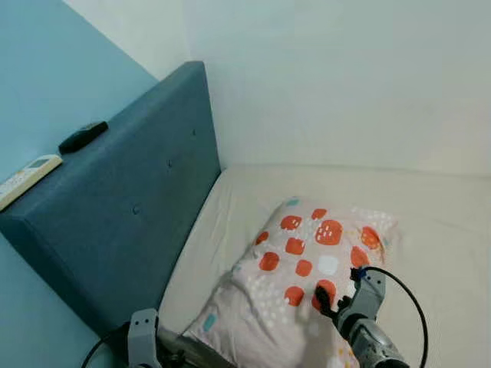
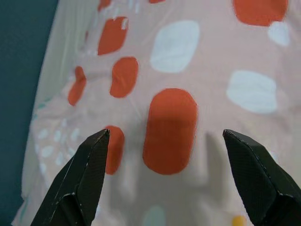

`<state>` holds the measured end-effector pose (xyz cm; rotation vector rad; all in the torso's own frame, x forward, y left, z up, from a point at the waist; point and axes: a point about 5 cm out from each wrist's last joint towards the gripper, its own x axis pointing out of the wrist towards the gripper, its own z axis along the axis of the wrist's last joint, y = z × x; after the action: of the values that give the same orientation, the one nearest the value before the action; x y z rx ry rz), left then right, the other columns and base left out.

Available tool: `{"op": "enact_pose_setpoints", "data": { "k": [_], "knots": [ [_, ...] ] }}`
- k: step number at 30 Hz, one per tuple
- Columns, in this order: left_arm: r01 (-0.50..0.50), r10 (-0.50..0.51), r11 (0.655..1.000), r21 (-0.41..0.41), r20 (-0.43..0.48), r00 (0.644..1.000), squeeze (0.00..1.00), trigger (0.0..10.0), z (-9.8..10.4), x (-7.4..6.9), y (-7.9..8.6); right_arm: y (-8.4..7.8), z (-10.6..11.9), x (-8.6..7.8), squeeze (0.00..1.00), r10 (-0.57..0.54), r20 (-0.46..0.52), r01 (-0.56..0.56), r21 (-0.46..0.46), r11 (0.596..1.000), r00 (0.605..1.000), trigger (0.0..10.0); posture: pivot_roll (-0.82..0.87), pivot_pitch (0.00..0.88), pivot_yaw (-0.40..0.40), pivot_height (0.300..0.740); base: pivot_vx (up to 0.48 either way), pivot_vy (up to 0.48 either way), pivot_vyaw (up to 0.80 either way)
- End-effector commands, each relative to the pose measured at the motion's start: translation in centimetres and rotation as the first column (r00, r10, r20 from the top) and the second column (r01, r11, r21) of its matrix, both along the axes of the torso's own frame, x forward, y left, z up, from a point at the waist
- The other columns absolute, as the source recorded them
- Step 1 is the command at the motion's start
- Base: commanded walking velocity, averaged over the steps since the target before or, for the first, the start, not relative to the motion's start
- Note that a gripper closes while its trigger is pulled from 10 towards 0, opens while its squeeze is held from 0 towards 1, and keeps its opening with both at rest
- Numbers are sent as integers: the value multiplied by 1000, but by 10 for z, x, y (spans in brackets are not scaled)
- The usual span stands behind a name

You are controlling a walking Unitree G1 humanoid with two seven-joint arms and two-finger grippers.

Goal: Clean up the room

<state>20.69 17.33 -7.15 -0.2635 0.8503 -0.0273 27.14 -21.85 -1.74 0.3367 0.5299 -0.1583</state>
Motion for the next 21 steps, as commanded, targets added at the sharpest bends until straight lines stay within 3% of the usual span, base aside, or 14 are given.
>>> {"op": "enact_pose_setpoints", "data": {
  "k": [1,11,18,21],
  "knots": [
    [-6,6,1000,-4,-15,1000,0,10000,-2,-3,0,-1,1,1,0,-23,7,23,7,1000,1000,10000,-115,0,59,739,0,0,0],
    [-21,21,1000,-1,-14,1000,0,10000,-1,-3,5,-6,16,15,0,-99,81,92,84,992,992,10000,-114,0,59,739,0,0,0],
    [-6,6,1000,9,-21,1000,0,10000,-3,-6,5,0,22,24,0,-66,105,57,86,995,992,10000,-110,0,55,739,0,-480,0],
    [-39,40,999,12,-28,999,0,10000,-4,-7,7,6,25,28,0,-39,120,27,100,995,992,10000,-110,0,54,739,0,0,0]
  ]
}}
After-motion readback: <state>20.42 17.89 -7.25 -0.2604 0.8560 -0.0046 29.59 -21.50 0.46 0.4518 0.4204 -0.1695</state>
